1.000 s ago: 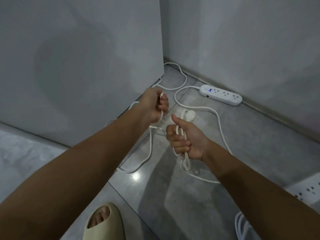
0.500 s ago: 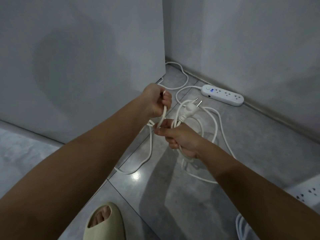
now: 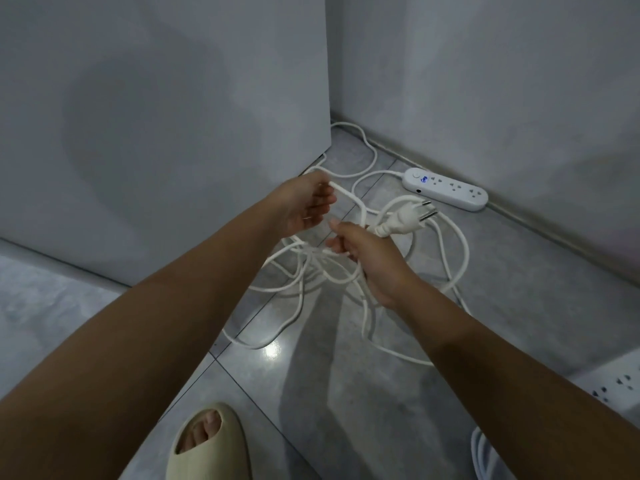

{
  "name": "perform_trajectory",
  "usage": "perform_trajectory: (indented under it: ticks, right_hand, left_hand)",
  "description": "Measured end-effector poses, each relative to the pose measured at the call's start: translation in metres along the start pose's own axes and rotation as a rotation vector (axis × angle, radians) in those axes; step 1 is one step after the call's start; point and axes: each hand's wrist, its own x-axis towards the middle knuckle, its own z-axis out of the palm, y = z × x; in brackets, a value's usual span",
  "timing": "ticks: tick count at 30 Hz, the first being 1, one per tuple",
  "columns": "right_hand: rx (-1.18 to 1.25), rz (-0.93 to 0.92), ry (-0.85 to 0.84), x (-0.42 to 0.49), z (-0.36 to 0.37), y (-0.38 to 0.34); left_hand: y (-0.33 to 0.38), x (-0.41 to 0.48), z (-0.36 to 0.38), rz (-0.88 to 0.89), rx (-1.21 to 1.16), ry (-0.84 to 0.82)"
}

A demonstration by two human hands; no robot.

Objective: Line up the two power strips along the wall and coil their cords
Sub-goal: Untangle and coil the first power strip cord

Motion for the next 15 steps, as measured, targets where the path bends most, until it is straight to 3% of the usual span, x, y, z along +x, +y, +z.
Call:
perform_trajectory:
  ticks: [8, 12, 15]
  right_hand:
    - [0.606, 0.127, -0.139, 0.0, -0.011, -0.027]
    - [0.715, 0.143, -0.151, 0.006, -0.021, -0.038]
    - [0.741, 0.161, -0.158, 0.011, -0.031, -0.045]
  left_hand:
    - [-0.027, -0.002, -0.003, 0.22, 0.206, -0.083]
    - [-0.043, -0.012, 0.001, 0.364, 0.292, -0.095]
    - [-0.057, -0.024, 0.003, 0.561, 0.502, -0.019]
